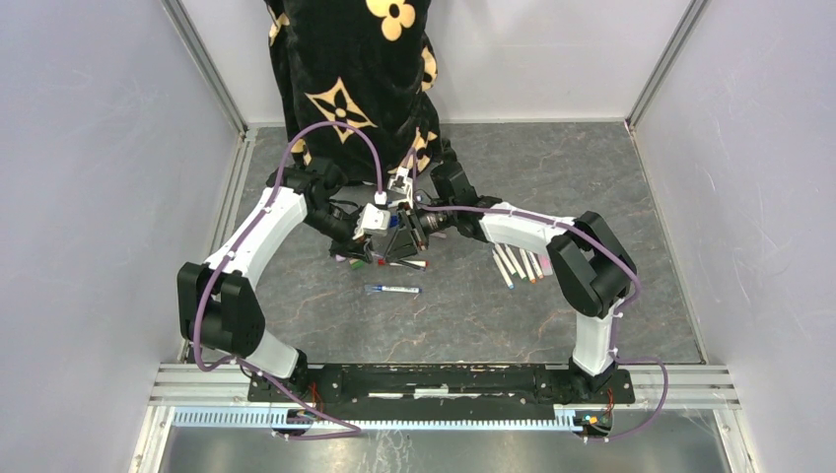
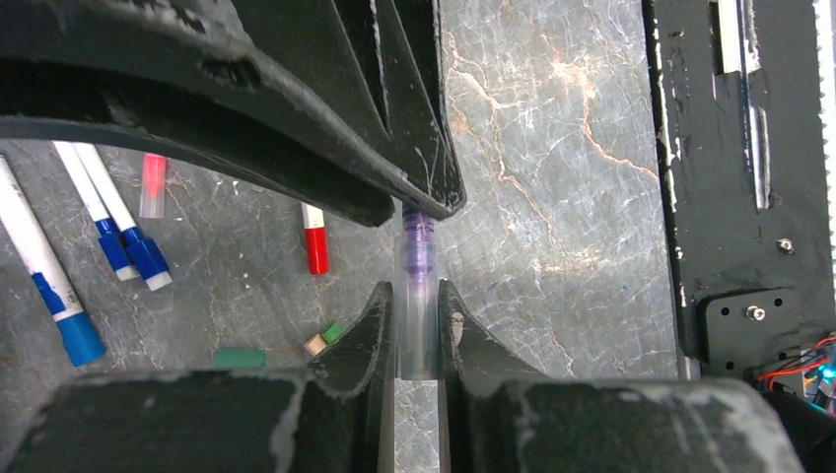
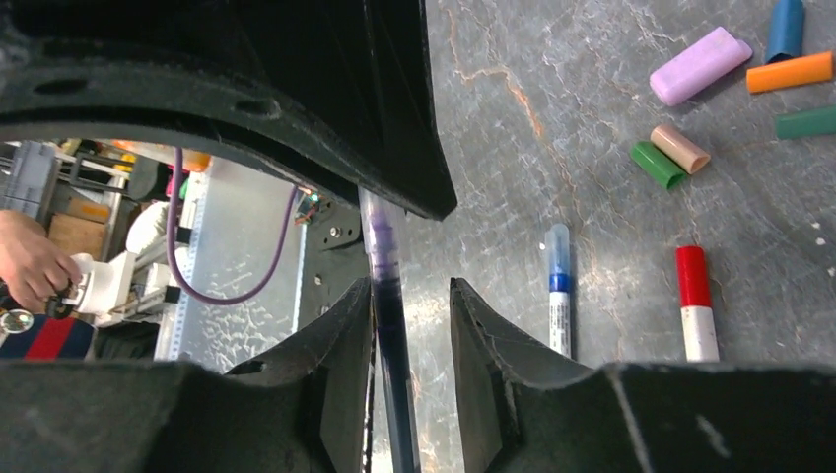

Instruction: Open the pen caps

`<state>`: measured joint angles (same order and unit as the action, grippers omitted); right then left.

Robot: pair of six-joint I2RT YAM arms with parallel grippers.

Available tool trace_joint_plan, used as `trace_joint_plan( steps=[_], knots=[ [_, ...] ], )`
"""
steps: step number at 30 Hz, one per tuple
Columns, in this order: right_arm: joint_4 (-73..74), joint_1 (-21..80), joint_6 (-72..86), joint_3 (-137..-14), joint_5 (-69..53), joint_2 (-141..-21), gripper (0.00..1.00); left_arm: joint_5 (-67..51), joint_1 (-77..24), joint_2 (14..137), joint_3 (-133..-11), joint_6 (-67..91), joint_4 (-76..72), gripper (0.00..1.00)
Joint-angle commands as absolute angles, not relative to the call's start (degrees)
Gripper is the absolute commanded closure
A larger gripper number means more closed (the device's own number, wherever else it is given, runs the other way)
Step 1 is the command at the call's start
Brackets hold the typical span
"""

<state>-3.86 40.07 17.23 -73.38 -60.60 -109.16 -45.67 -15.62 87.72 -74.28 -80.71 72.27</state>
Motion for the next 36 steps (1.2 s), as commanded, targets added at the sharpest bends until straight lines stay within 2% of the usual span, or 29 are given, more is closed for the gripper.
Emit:
trace_joint_plan(
  steps=[1,3,7,8,15,19,22,26,29,36],
  knots=[
    [-12.63,40.62,24.11,-72.88,-62.68,-109.98,0.63,-48.07,-15.82,86.77,-75.11,-79.43,70.12,0.98],
    [-13.17,40.70,24.38,-72.27,-62.82,-109.93,0.69,-48.23,-15.82,86.46,-74.83,-79.17,69.47,0.98],
    [-13.19,40.49,23.40,-70.04,-63.59,-108.94,0.97,-46.85,-15.70,86.47,-74.90,-79.13,68.95,0.98],
    [-11.76,40.43,21.97,-69.66,-63.49,-108.45,1.00,-46.06,-15.40,86.54,-75.07,-79.18,68.89,0.98],
    [7.76,37.24,5.75,-67.42,-60.18,-105.68,1.00,-39.81,-7.22,89.19,-78.69,-86.19,72.87,0.98],
    [11.37,33.81,2.22,-63.11,-56.27,-103.12,1.00,-35.72,-1.72,90.87,-79.84,-88.25,71.82,0.98],
    [11.69,31.55,2.26,-61.96,-53.13,-101.69,1.00,-37.63,-0.12,91.69,-79.04,-87.27,68.80,0.98],
    [12.33,29.86,3.98,-61.79,-37.87,-99.49,1.00,-41.51,-0.25,92.13,-73.20,-80.29,58.55,0.98],
    [12.36,29.34,4.89,-60.04,-20.98,-97.35,1.00,-41.50,-0.63,93.60,-68.99,-71.89,48.56,0.98],
    [4.37,29.10,9.16,-50.96,-3.53,-91.64,1.00,-33.43,-5.69,98.15,-64.26,-61.32,35.73,0.96]
  ],
)
